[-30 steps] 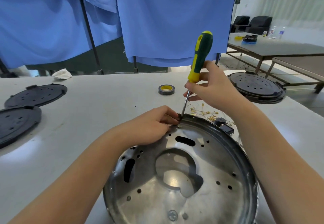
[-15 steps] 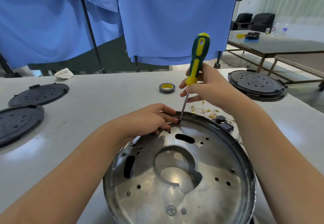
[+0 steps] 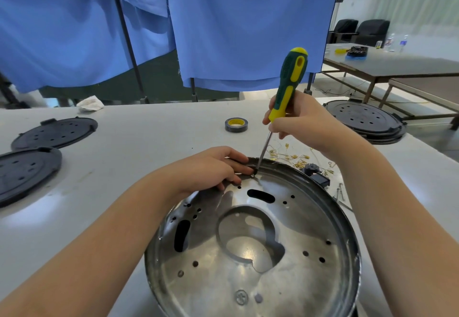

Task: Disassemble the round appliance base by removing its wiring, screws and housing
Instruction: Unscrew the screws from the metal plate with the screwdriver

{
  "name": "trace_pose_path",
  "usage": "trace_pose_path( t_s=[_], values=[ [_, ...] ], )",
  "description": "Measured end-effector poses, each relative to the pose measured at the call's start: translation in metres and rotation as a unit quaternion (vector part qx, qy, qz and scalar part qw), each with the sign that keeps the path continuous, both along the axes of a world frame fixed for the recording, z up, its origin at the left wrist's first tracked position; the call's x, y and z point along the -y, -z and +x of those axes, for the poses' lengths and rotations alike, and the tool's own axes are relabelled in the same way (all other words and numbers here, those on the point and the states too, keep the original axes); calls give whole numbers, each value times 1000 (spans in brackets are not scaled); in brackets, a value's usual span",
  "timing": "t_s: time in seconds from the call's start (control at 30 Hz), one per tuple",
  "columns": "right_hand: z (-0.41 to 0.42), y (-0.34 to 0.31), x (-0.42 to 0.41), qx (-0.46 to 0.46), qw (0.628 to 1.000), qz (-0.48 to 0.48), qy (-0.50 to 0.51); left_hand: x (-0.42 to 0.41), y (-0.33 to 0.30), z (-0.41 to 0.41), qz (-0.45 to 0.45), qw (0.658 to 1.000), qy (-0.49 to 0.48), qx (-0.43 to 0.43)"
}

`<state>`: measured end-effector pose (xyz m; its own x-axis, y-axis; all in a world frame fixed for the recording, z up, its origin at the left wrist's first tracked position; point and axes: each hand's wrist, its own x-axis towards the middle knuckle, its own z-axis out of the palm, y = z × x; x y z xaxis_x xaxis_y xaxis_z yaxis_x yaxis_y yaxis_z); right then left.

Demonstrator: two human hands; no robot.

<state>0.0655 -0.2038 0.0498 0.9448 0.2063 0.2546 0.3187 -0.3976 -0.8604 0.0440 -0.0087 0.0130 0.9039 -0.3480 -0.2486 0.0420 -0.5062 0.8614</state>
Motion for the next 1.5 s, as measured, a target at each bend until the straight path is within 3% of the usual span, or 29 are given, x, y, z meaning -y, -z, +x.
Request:
trace_pose_path(
  t_s=[0.33, 0.57, 0.77, 1.13, 1.5],
  values=[
    [-3, -2, -5, -2, 1000, -14, -16, 0, 1, 1, 3, 1000, -2, -4],
    [-5, -2, -15, 56, 995, -81, 3, 2, 0, 0, 2, 1000, -9, -4],
    [-6, -2, -19, 95, 992, -72, 39, 3, -1, 0, 15, 1000, -3, -2],
    [-13, -12, -17, 76, 997, 11, -8, 6, -2, -2, 60, 998, 14, 13],
    [-8, -8, -20, 121, 989, -38, 71, 20, -13, -1, 167, 984, 56, 29]
  ],
)
